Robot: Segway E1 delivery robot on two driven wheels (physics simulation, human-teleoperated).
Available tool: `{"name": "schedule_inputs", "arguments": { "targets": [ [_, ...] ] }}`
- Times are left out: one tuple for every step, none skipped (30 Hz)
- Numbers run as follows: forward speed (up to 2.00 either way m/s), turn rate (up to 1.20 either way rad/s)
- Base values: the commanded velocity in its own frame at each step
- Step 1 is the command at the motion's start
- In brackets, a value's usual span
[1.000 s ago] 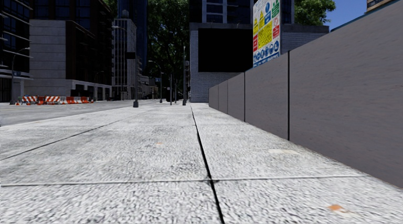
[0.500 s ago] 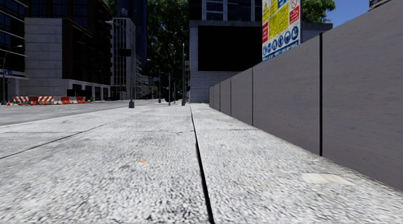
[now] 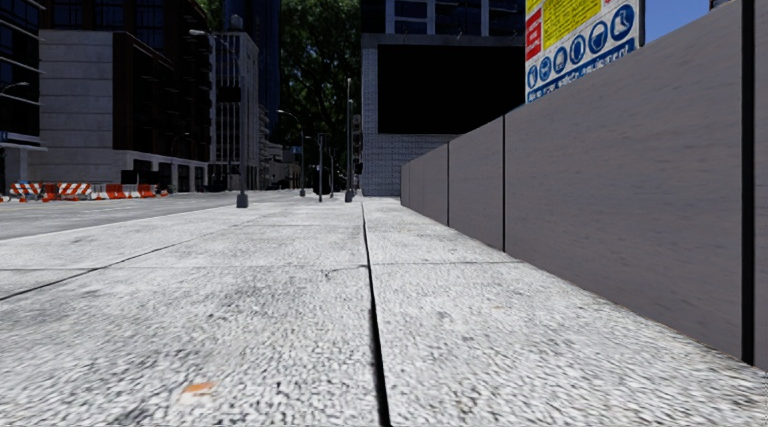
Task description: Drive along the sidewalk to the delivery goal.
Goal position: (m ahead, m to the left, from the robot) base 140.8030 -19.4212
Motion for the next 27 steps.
{"name": "schedule_inputs", "arguments": {
  "targets": [
    [2.0,0.0],
    [2.0,0.0],
    [2.0,0.0],
    [2.0,0.0],
    [2.0,0.0],
    [2.0,0.0],
    [2.0,0.0],
    [2.0,0.0],
    [2.0,0.0],
    [2.0,0.0],
    [2.0,0.0],
    [2.0,0.0],
    [2.0,0.0],
    [2.0,0.0],
    [2.0,0.0],
    [2.0,0.0],
    [2.0,0.0],
    [2.0,0.0],
    [2.0,0.0],
    [2.0,0.0],
    [2.0,0.0],
    [2.0,0.0],
    [2.0,0.0],
    [2.0,0.0],
    [2.0,0.0],
    [2.0,0.0],
    [2.0,0.0]
  ]
}}
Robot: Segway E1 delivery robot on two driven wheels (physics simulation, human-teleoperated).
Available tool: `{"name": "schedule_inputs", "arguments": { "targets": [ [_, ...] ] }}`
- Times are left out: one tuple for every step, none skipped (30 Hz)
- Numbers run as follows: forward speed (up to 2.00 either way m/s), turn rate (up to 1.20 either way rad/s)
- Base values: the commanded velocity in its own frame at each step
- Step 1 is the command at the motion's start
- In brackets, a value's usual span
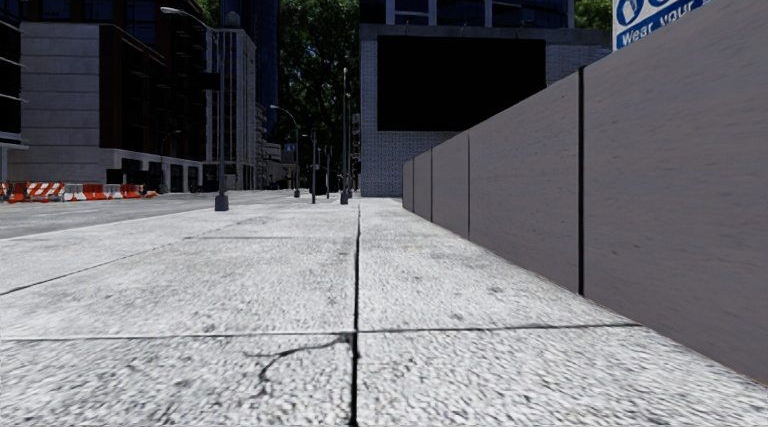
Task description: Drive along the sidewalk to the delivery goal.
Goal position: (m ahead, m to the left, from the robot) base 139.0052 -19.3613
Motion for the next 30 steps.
{"name": "schedule_inputs", "arguments": {
  "targets": [
    [2.0,0.0],
    [2.0,0.0],
    [2.0,0.0],
    [2.0,0.0],
    [2.0,0.0],
    [2.0,0.0],
    [2.0,0.0],
    [2.0,0.0],
    [2.0,0.0],
    [2.0,0.0],
    [2.0,0.0],
    [2.0,0.0],
    [2.0,0.0],
    [2.0,0.01],
    [2.0,0.06],
    [2.0,0.09],
    [2.0,0.11],
    [2.0,0.11],
    [2.0,0.11],
    [2.0,0.12],
    [2.0,0.12],
    [2.0,0.12],
    [2.0,0.12],
    [2.0,0.12],
    [2.0,0.12],
    [2.0,0.12],
    [2.0,0.12],
    [2.0,0.12],
    [2.0,0.12],
    [2.0,0.12]
  ]
}}
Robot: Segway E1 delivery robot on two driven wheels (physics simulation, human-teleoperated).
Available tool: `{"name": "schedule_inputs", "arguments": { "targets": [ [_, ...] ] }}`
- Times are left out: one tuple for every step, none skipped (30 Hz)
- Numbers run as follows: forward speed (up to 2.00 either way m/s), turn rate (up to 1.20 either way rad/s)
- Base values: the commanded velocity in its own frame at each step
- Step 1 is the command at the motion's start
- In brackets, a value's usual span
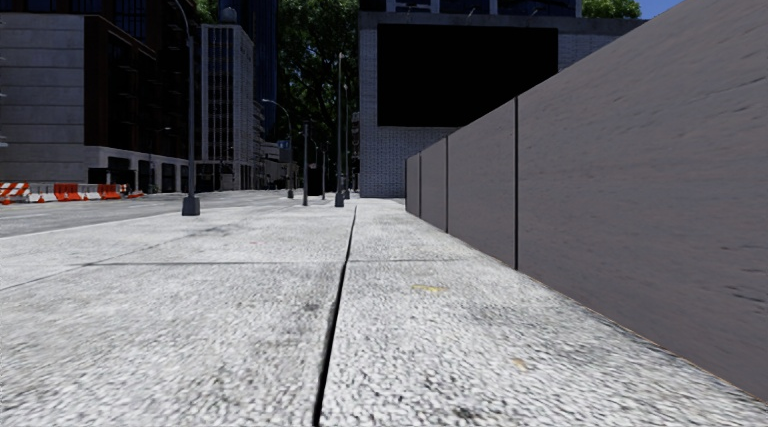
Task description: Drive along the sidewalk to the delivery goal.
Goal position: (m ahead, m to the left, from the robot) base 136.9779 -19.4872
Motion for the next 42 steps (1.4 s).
{"name": "schedule_inputs", "arguments": {
  "targets": [
    [2.0,0.12],
    [2.0,0.12],
    [2.0,0.12],
    [2.0,0.14],
    [2.0,0.18],
    [2.0,0.18],
    [2.0,0.2],
    [2.0,0.2],
    [2.0,0.2],
    [2.0,0.2],
    [2.0,0.2],
    [2.0,0.2],
    [2.0,0.2],
    [2.0,0.2],
    [2.0,0.2],
    [2.0,0.2],
    [2.0,0.2],
    [2.0,0.17],
    [2.0,0.0],
    [2.0,0.0],
    [2.0,0.0],
    [2.0,0.0],
    [2.0,0.0],
    [2.0,0.0],
    [2.0,0.0],
    [2.0,0.0],
    [2.0,0.0],
    [2.0,0.0],
    [2.0,0.0],
    [2.0,0.0],
    [2.0,0.0],
    [2.0,0.0],
    [2.0,0.0],
    [2.0,0.0],
    [2.0,0.0],
    [2.0,0.0],
    [2.0,0.0],
    [2.0,0.0],
    [2.0,0.0],
    [2.0,0.0],
    [2.0,0.0],
    [2.0,0.0]
  ]
}}
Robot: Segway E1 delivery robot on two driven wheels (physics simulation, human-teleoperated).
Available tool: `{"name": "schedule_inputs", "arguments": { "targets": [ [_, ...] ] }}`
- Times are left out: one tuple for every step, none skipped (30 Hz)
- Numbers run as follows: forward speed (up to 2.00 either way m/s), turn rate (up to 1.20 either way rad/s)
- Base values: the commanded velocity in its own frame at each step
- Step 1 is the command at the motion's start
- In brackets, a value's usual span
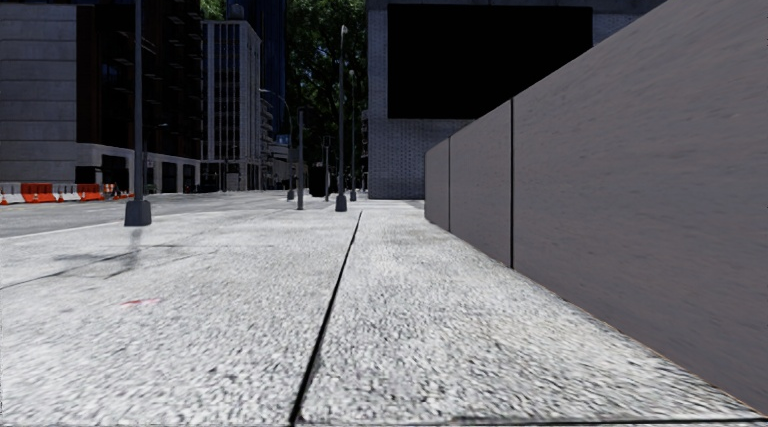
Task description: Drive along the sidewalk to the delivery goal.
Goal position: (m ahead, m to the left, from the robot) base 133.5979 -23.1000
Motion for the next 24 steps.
{"name": "schedule_inputs", "arguments": {
  "targets": [
    [2.0,0.0],
    [2.0,0.0],
    [2.0,0.0],
    [2.0,0.0],
    [2.0,0.0],
    [2.0,0.0],
    [2.0,0.0],
    [2.0,0.0],
    [2.0,0.0],
    [2.0,0.0],
    [2.0,0.0],
    [2.0,0.0],
    [2.0,0.0],
    [2.0,0.0],
    [2.0,0.0],
    [2.0,0.0],
    [2.0,0.0],
    [2.0,0.0],
    [2.0,0.0],
    [2.0,0.0],
    [2.0,0.0],
    [2.0,0.0],
    [2.0,0.0],
    [2.0,0.0]
  ]
}}
